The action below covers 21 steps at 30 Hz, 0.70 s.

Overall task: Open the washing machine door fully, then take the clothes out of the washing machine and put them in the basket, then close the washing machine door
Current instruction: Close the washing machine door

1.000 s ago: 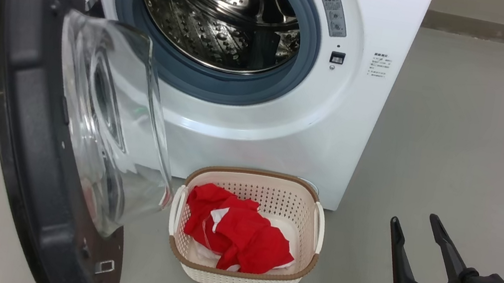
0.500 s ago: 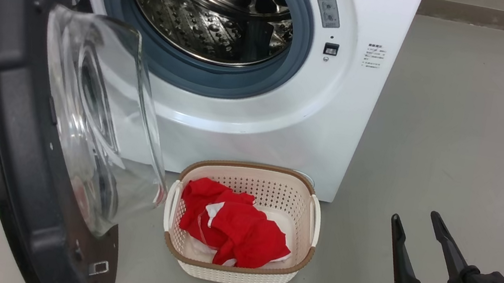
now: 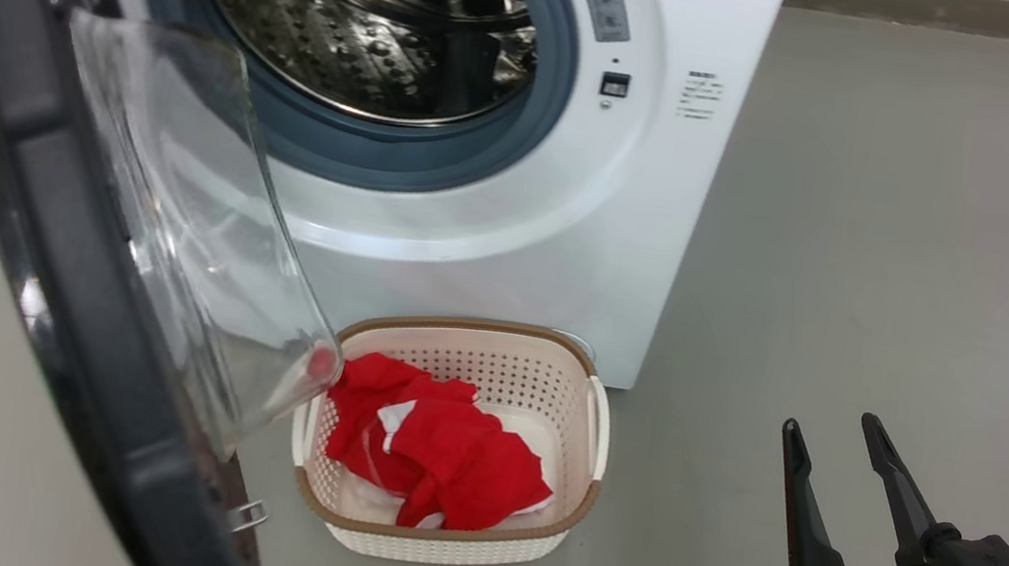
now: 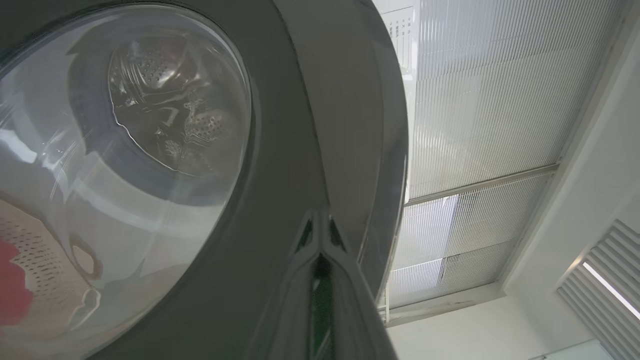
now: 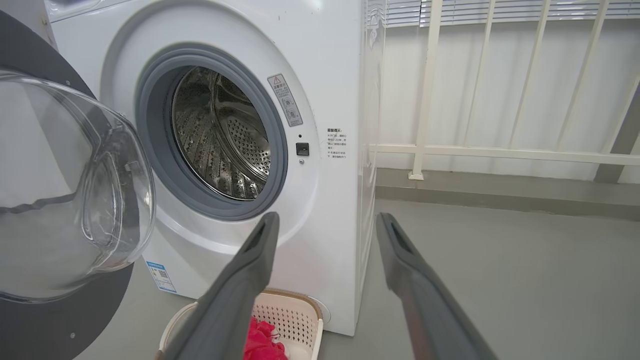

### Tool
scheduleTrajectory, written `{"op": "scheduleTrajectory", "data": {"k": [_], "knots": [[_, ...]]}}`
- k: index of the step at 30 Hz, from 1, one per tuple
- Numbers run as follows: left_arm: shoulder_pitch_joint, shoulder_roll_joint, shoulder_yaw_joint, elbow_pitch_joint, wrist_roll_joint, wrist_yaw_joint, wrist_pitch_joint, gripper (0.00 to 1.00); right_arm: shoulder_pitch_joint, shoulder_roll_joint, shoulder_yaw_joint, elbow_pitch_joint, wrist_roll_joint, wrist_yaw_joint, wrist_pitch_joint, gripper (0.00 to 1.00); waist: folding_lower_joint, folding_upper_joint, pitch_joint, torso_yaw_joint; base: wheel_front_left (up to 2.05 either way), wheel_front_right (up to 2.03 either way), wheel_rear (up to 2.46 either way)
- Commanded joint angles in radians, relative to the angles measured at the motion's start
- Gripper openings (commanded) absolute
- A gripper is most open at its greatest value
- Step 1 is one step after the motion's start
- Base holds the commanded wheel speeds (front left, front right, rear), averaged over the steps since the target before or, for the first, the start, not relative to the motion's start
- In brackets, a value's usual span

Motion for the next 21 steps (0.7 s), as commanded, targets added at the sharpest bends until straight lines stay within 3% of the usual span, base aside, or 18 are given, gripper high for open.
{"op": "scheduleTrajectory", "data": {"k": [1,21], "knots": [[-0.01,0.014,0.005,-0.036,-0.011,-0.007,0.015,0.0,-0.035,-0.004,0.025,-0.026,0.018,0.006,-0.006,1.0,0.0,0.0,0.002,-0.016,0.0,0.0,0.0],[-0.044,-0.018,-0.015,-0.018,-0.034,-0.05,-0.029,0.0,-0.049,-0.004,0.03,-0.029,0.023,0.006,-0.006,1.0,0.0,0.0,0.042,-0.178,0.0,0.0,0.0]]}}
